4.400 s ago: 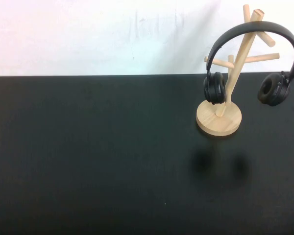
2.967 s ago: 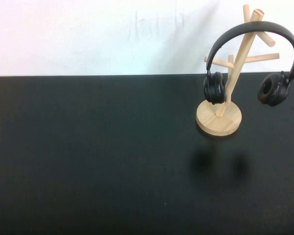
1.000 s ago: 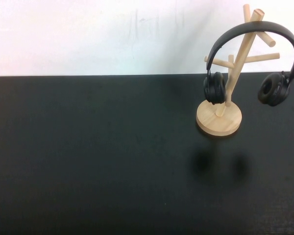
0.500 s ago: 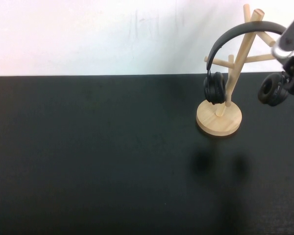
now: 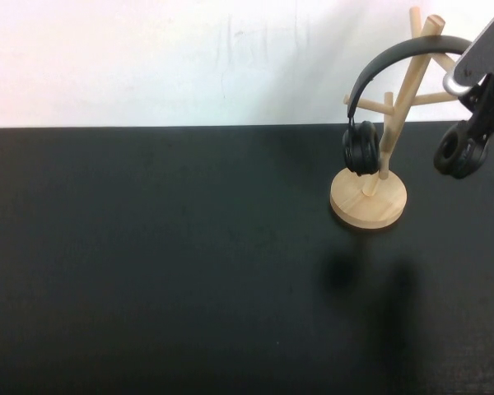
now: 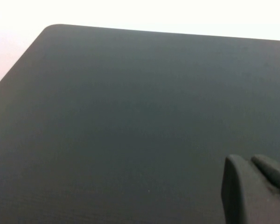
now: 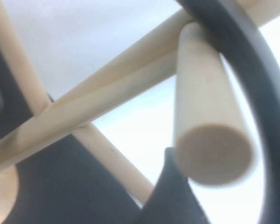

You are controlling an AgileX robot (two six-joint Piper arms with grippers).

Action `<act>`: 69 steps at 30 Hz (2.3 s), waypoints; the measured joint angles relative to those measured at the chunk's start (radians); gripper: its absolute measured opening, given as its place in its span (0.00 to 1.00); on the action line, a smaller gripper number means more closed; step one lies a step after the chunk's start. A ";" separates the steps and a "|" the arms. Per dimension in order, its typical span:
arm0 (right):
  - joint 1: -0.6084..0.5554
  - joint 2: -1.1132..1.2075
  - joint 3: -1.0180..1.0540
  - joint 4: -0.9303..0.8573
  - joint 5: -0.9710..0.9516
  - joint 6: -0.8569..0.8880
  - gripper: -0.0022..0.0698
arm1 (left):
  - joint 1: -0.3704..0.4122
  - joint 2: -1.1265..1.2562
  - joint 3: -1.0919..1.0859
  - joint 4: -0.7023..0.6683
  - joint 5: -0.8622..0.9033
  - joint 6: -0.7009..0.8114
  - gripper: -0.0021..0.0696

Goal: Take out the headphones from the headphone stand
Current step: Pick up the headphones from the headphone stand, then place the headphones on the table

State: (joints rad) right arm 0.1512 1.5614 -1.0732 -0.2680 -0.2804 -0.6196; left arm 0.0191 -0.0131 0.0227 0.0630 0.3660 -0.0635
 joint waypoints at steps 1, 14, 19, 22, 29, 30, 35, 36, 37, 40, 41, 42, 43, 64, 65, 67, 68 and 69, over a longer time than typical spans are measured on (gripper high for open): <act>-0.005 0.011 0.000 0.004 -0.017 -0.013 0.69 | 0.000 0.000 0.000 0.000 0.000 0.000 0.02; -0.011 0.050 -0.036 0.044 -0.051 -0.041 0.22 | 0.000 0.000 0.000 0.000 0.000 0.000 0.02; -0.007 0.029 -0.036 0.040 -0.037 -0.041 0.02 | 0.000 0.000 0.000 0.000 0.000 0.000 0.02; -0.007 -0.021 -0.036 0.040 0.007 -0.031 0.02 | 0.000 0.000 0.000 0.000 0.000 0.000 0.02; 0.036 -0.220 -0.036 0.020 0.258 0.094 0.02 | 0.000 0.000 0.000 0.000 0.000 0.000 0.02; 0.048 -0.257 -0.036 0.020 0.314 0.109 0.02 | 0.000 0.000 0.000 0.000 0.000 0.000 0.02; 0.127 -0.419 -0.036 0.025 0.702 0.335 0.02 | 0.000 0.000 0.000 0.000 0.000 0.000 0.02; 0.146 -0.440 -0.036 0.027 0.804 0.368 0.02 | 0.000 0.000 0.000 0.000 0.000 0.000 0.02; 0.160 -0.450 -0.036 0.035 0.903 0.387 0.02 | 0.000 0.000 0.000 0.000 0.000 0.000 0.02; 0.191 -0.455 -0.036 0.103 1.136 0.460 0.02 | 0.000 0.000 0.000 0.000 0.000 0.000 0.02; 0.194 -0.442 -0.033 0.127 1.197 0.488 0.02 | 0.000 0.000 0.000 0.000 0.000 0.000 0.02; 0.194 -0.428 -0.031 0.150 1.237 0.516 0.02 | 0.000 0.000 0.000 0.000 0.000 0.000 0.02; 0.194 -0.408 -0.026 0.165 1.257 0.540 0.02 | 0.000 0.000 0.000 0.000 0.000 0.000 0.02; 0.202 0.273 0.011 0.306 0.841 0.608 0.02 | 0.000 0.000 0.000 0.000 0.000 0.000 0.02; 0.202 0.276 0.011 0.304 0.838 0.613 0.02 | 0.000 0.000 0.000 0.000 0.000 0.000 0.02; 0.202 0.280 0.011 0.295 0.832 0.613 0.03 | 0.000 0.000 0.000 0.000 0.000 0.000 0.02; 0.202 0.281 0.011 0.285 0.831 0.620 0.06 | 0.000 0.000 0.000 0.000 0.000 0.000 0.02; 0.202 0.281 0.011 0.274 0.831 0.620 0.09 | 0.000 0.000 0.000 0.000 0.000 0.000 0.02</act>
State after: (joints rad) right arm 0.3536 1.8421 -1.0627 0.0062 0.5507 0.0000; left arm 0.0191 -0.0131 0.0227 0.0630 0.3660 -0.0635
